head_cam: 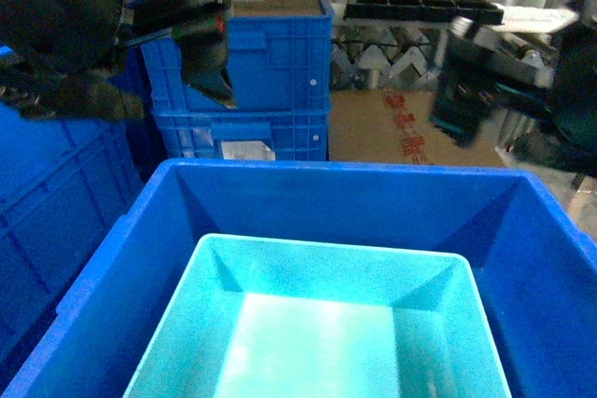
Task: Stack blue boxes stably on right
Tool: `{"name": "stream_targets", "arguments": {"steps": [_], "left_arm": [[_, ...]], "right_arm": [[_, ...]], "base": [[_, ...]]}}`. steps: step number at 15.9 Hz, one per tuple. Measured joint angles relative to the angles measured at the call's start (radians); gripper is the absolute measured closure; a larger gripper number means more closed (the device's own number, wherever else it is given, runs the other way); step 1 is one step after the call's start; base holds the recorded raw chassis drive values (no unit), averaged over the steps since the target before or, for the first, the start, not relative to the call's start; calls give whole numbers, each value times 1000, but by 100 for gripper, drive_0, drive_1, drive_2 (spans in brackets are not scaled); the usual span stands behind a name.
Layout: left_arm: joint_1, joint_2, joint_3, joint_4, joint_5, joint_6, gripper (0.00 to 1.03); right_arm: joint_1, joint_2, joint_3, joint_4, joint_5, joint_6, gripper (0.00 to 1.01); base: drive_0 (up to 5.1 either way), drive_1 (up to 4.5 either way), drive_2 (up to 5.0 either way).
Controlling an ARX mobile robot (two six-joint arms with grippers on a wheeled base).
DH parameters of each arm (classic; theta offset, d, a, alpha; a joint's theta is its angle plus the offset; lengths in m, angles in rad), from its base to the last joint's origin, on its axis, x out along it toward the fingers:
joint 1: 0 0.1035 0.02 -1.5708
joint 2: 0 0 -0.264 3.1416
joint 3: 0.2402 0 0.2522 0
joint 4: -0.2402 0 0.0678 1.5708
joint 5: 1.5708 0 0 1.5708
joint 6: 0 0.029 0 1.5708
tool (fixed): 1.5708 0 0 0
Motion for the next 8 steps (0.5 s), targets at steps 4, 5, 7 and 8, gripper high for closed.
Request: {"name": "stream_targets", "arguments": {"steps": [4, 5, 7, 8], "left_arm": [[10, -63, -205, 321, -158, 91, 25], [14, -90, -273, 414, -199, 112, 28], [51, -185, -489, 760, -275, 190, 43], [83, -249, -598, 998, -277, 224, 55]], "right_arm": [[-19, -53, -183, 270, 120, -149, 32], [-33, -70, -236, 359, 148, -193, 36], [-97, -138, -377, 629, 177, -323, 50], [-119, -209, -452, 784, 159, -380, 63]], "base": [[0, 0, 0], [0, 0, 0], [0, 0, 0], [0, 0, 0]]}}
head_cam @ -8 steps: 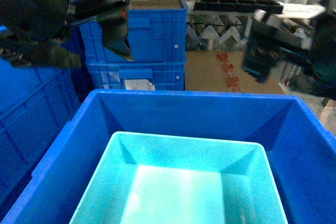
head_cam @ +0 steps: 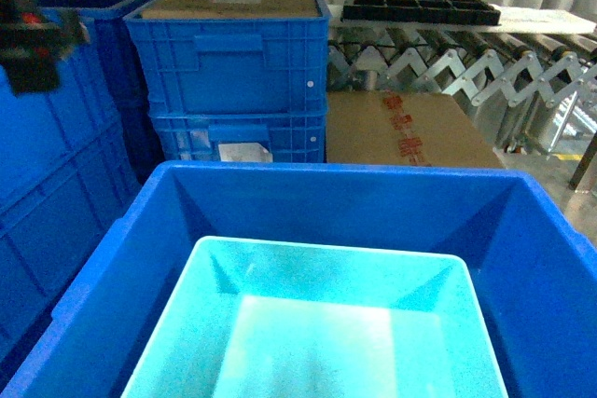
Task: Stack blue boxes stably on right
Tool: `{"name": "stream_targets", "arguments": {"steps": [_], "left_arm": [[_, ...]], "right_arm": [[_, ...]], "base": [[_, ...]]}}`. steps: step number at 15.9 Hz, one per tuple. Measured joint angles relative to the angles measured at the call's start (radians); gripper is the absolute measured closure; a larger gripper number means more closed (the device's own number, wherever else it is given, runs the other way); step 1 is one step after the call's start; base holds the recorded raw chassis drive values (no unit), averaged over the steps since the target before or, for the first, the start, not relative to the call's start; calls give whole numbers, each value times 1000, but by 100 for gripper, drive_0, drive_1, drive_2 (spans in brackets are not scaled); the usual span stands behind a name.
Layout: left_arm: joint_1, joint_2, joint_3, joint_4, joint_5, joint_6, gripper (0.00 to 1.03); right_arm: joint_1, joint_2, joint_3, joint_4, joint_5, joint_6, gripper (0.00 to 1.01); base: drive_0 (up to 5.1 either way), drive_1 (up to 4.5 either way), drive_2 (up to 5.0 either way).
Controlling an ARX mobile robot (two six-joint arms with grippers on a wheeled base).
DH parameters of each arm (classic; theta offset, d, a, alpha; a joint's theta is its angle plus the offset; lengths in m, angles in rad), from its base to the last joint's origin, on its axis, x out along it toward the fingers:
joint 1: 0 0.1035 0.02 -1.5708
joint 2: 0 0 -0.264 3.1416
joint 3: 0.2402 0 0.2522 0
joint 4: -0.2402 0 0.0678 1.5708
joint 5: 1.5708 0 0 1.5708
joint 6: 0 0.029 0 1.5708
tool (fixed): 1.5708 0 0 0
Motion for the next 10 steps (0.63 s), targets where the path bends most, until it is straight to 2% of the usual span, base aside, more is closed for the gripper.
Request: {"name": "stream_targets", "arguments": {"steps": [1, 2, 3, 4, 6, 8, 9, 10], "left_arm": [[8, -52, -76, 132, 20, 13, 66], [19, -101, -157, 206, 45, 26, 79], [39, -137, -223, 214, 56, 30, 92], [58, -174, -283, 214, 71, 32, 101], [78, -273, -360, 212, 99, 31, 101], [103, -359, -423, 183, 116, 31, 101], [129, -400, -451, 161, 154, 31, 101], [172, -449, -476, 140, 192, 32, 101]], "right_arm": [[-1, -53, -47, 60, -34, -27, 74], [-17, -96, -102, 61, -64, -47, 87], [-47, -130, -161, 45, -75, -56, 100], [-74, -179, -210, 31, -87, -63, 100], [-97, -285, -261, 8, -128, -66, 100], [-124, -374, -317, -45, -146, -66, 100], [-133, -421, -337, -72, -156, -66, 100], [-186, -466, -357, -78, -227, -67, 100]], "base": [[0, 0, 0], [0, 0, 0], [0, 0, 0], [0, 0, 0], [0, 0, 0], [0, 0, 0], [0, 0, 0], [0, 0, 0]]}}
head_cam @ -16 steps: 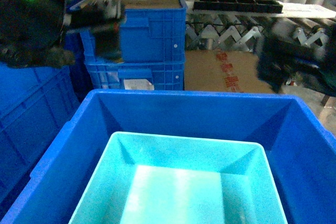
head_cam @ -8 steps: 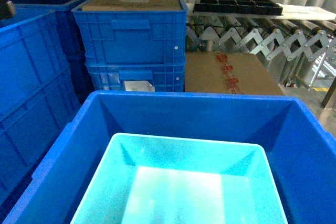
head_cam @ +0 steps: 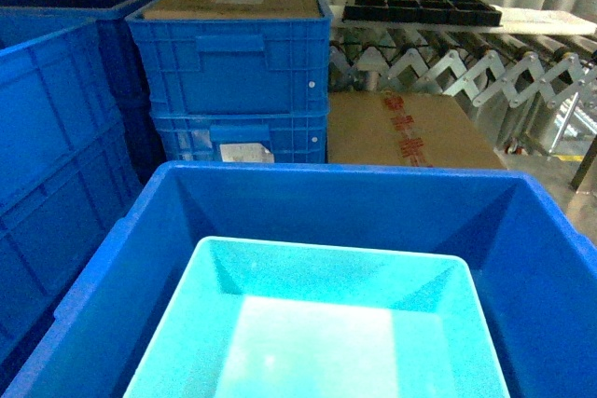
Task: Stack blue boxes stably on right
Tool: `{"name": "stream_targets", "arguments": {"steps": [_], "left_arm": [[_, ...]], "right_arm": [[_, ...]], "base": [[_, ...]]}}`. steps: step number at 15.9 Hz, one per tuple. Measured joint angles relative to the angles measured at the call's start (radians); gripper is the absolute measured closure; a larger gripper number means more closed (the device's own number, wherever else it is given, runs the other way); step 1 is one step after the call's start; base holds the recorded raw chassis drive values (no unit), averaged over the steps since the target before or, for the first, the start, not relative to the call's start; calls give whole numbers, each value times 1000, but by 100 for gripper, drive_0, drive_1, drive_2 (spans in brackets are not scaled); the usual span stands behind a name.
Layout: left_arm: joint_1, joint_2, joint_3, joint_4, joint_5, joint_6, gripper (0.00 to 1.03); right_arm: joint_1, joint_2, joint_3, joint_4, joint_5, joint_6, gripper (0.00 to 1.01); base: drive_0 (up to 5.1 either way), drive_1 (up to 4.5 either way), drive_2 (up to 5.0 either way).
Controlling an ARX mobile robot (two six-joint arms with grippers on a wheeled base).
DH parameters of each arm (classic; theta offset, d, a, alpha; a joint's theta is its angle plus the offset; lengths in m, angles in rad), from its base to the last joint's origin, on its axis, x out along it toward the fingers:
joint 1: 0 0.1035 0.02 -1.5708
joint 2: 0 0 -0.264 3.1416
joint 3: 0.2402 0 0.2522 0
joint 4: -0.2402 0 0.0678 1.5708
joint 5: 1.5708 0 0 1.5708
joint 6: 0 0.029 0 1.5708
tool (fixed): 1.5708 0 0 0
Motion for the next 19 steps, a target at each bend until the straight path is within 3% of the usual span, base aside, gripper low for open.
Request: {"name": "stream_targets", "arguments": {"steps": [1, 3, 4, 10, 19], "left_arm": [[12, -48, -17, -25, -7, -1, 101], [3, -143, -53, -89, 6, 0, 101], [3, -144, -89, -24, 6, 0, 101], [4, -441, -109, -310, 6, 0, 101], [4, -724, -109, -580, 6, 0, 101]], "right_arm": [[-33, -6, -27, 36, -6, 0, 100], [-28, -104, -64, -71, -16, 0, 100], [-28, -167, -64, -106, -15, 0, 100], [-28, -452, -66, -379, -16, 0, 100], [-28, -695, -66, -613, -15, 0, 100]], "base": [[0, 0, 0], [0, 0, 0], [0, 0, 0], [0, 0, 0], [0, 0, 0]]}}
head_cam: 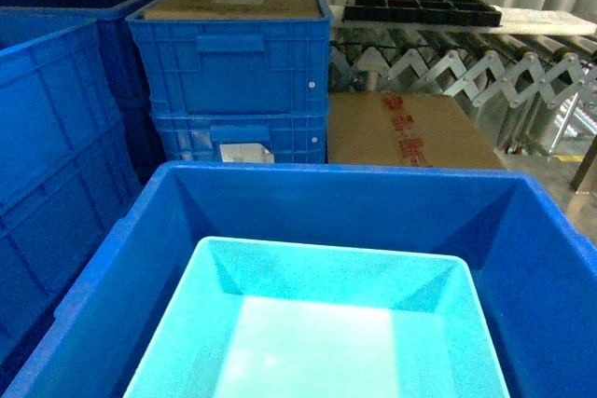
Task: Stack blue boxes stably on right
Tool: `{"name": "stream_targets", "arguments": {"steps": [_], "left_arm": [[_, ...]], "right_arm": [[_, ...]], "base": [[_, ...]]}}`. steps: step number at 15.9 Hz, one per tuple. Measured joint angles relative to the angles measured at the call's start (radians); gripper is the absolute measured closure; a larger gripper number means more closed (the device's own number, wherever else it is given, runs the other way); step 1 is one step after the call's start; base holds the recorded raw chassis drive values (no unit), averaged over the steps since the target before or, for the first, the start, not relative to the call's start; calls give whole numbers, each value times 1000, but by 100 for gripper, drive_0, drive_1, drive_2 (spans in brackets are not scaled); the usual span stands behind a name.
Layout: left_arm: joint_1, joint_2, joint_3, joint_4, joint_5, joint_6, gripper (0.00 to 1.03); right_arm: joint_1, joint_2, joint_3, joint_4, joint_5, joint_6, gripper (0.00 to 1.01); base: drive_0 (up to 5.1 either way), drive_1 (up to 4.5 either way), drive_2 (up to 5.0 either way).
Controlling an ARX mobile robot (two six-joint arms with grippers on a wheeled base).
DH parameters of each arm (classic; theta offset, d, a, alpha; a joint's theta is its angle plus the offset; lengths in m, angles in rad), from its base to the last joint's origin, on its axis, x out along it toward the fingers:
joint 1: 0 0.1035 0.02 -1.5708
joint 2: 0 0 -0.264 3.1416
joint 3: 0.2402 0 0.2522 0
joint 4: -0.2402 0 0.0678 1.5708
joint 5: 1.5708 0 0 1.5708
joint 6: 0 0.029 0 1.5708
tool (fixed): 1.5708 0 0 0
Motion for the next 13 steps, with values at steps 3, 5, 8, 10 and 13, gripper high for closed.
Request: {"name": "stream_targets", "arguments": {"steps": [3, 5, 8, 10, 13], "left_arm": [[0, -211, 1, -207, 3, 1, 101], [0, -212, 0, -225, -2, 2, 89], [0, -212, 0, -228, 0, 2, 22], [0, -212, 0, -228, 0, 2, 13], [0, -212, 0, -228, 0, 2, 3]], "right_arm": [[0, -183, 1, -200, 0, 0, 100], [0, -184, 1, -195, 0, -1, 83], [0, -184, 1, -195, -1, -1, 15], [0, -184, 1, -195, -1, -1, 6], [0, -184, 1, -195, -1, 0, 1]], "base": [[0, 0, 0], [0, 0, 0], [0, 0, 0], [0, 0, 0], [0, 0, 0]]}}
